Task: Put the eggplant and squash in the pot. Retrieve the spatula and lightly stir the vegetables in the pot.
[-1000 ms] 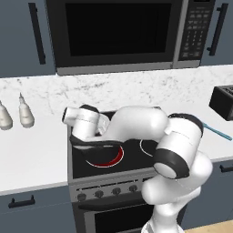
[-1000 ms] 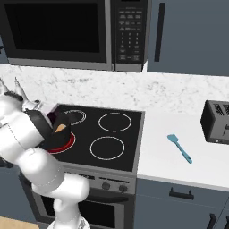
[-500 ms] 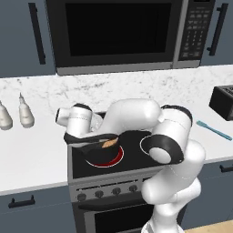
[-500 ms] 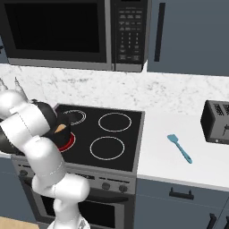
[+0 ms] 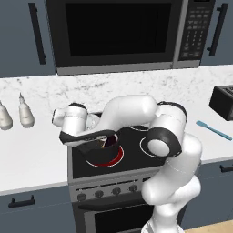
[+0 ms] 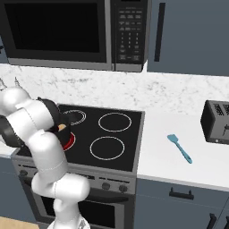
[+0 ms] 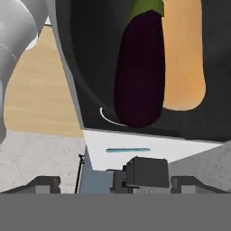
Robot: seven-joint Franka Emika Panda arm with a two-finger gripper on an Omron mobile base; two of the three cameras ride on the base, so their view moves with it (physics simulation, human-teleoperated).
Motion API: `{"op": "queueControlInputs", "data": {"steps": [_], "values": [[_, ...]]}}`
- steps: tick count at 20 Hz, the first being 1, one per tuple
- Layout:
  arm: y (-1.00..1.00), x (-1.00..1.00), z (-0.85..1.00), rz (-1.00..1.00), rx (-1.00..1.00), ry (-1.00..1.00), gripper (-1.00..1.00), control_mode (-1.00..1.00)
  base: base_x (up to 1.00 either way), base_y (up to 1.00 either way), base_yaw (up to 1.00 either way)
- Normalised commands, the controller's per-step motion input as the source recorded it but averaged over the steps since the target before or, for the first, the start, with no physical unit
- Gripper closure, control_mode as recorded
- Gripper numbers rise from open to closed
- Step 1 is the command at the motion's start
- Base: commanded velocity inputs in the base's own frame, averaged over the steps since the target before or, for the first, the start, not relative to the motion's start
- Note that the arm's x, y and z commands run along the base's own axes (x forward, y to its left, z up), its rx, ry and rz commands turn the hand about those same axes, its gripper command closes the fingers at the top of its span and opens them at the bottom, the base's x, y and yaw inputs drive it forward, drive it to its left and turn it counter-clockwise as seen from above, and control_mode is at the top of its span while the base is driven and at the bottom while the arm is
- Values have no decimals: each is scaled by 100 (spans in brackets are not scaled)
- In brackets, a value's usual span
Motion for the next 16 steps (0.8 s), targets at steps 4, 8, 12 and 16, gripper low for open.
{"op": "queueControlInputs", "data": {"steps": [4,8,12,16], "values": [[-17,-40,82,0,0,-2,-100,-100,0,0,0],[-37,-47,97,0,0,0,-100,-100,0,0,0],[-75,-65,40,-3,2,-3,-100,-100,0,0,0],[-100,-75,3,-2,11,-8,-100,-100,0,0,0]]}}
